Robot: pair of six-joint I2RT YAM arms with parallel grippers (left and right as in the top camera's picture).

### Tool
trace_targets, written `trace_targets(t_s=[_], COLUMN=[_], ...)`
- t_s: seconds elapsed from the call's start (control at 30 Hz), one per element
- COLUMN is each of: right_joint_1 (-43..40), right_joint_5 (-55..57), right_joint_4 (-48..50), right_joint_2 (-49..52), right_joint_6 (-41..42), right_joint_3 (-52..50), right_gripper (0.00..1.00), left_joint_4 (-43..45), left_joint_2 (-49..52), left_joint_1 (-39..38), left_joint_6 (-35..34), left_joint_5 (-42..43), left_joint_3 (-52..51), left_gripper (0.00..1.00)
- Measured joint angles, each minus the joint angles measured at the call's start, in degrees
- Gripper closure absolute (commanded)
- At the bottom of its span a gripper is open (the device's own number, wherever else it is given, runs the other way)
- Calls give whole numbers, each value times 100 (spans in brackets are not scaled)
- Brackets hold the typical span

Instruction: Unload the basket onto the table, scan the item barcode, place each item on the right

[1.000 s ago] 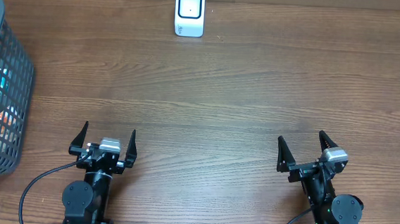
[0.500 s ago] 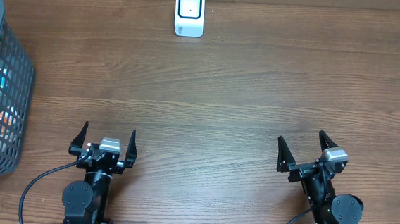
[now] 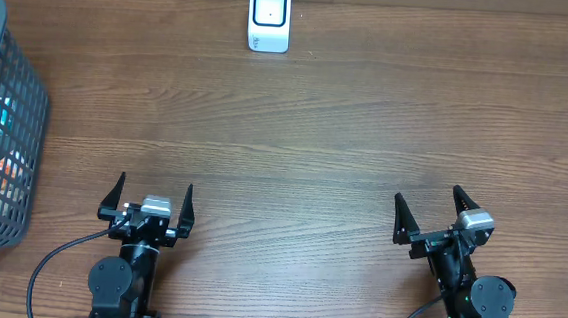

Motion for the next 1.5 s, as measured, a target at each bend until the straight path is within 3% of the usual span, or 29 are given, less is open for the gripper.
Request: trace_targets(t_s=[1.5], right_joint_1=[0], right_joint_5=[0], right_joint_4=[0], right_joint_2=[0], right_joint_6=[0], right_joint_3=[0], right_gripper=[0], left_joint_4=[17], left_joint_2=[0], left_joint_1=[0], left_joint_6=[304], left_joint_5=[109], left_joint_3=[0], left_gripper=[0])
